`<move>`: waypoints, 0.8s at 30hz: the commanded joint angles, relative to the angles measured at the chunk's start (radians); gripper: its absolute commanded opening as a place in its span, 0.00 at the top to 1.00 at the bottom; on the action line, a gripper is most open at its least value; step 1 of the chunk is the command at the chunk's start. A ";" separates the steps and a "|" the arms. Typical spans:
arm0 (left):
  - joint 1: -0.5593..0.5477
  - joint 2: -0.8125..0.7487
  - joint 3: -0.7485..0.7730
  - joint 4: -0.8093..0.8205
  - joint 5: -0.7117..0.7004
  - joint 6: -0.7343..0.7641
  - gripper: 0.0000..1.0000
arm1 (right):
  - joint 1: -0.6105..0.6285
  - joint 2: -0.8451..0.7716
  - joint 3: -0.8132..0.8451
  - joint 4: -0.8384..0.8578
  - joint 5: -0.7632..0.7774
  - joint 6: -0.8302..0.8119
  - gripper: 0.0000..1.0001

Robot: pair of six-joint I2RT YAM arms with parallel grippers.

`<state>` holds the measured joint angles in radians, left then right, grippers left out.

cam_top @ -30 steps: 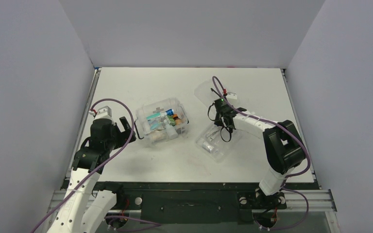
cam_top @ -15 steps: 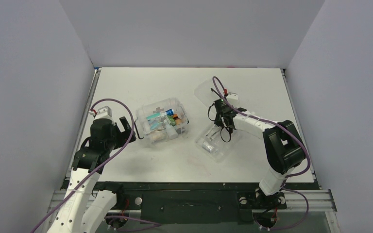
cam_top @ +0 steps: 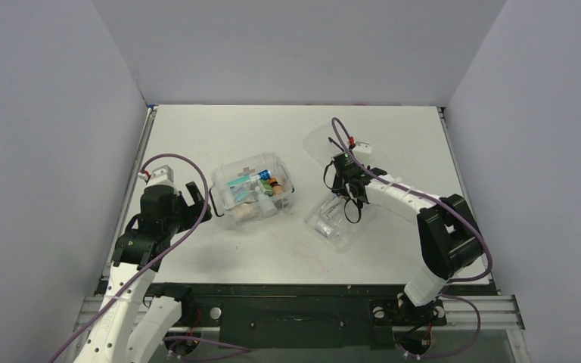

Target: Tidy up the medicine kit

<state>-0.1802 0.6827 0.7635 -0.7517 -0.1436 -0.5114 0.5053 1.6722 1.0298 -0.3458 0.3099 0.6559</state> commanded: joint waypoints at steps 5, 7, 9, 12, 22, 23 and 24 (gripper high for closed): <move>0.007 -0.012 0.009 0.046 0.017 0.015 0.10 | 0.015 -0.192 -0.054 0.009 0.001 0.013 0.57; 0.007 -0.012 0.010 0.043 0.015 0.016 0.09 | 0.027 -0.246 -0.079 0.012 -0.006 0.008 0.57; 0.007 -0.013 0.011 0.042 0.015 0.015 0.08 | 0.039 -0.287 -0.103 0.011 -0.008 0.002 0.55; 0.006 -0.008 0.014 0.044 0.022 0.016 0.08 | 0.058 -0.332 -0.142 0.009 -0.031 -0.002 0.54; 0.008 0.065 -0.007 0.126 0.095 -0.057 0.12 | 0.122 -0.490 -0.248 0.003 -0.075 0.000 0.59; 0.007 0.075 -0.011 0.143 0.093 -0.070 0.12 | 0.123 -0.519 -0.269 0.006 -0.074 0.010 0.59; 0.007 0.099 -0.013 0.150 0.086 -0.077 0.13 | 0.124 -0.532 -0.279 0.011 -0.073 0.013 0.60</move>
<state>-0.1802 0.7330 0.7605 -0.7067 -0.0734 -0.5400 0.6239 1.2209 0.7918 -0.3607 0.2287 0.6456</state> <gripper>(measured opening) 0.881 0.407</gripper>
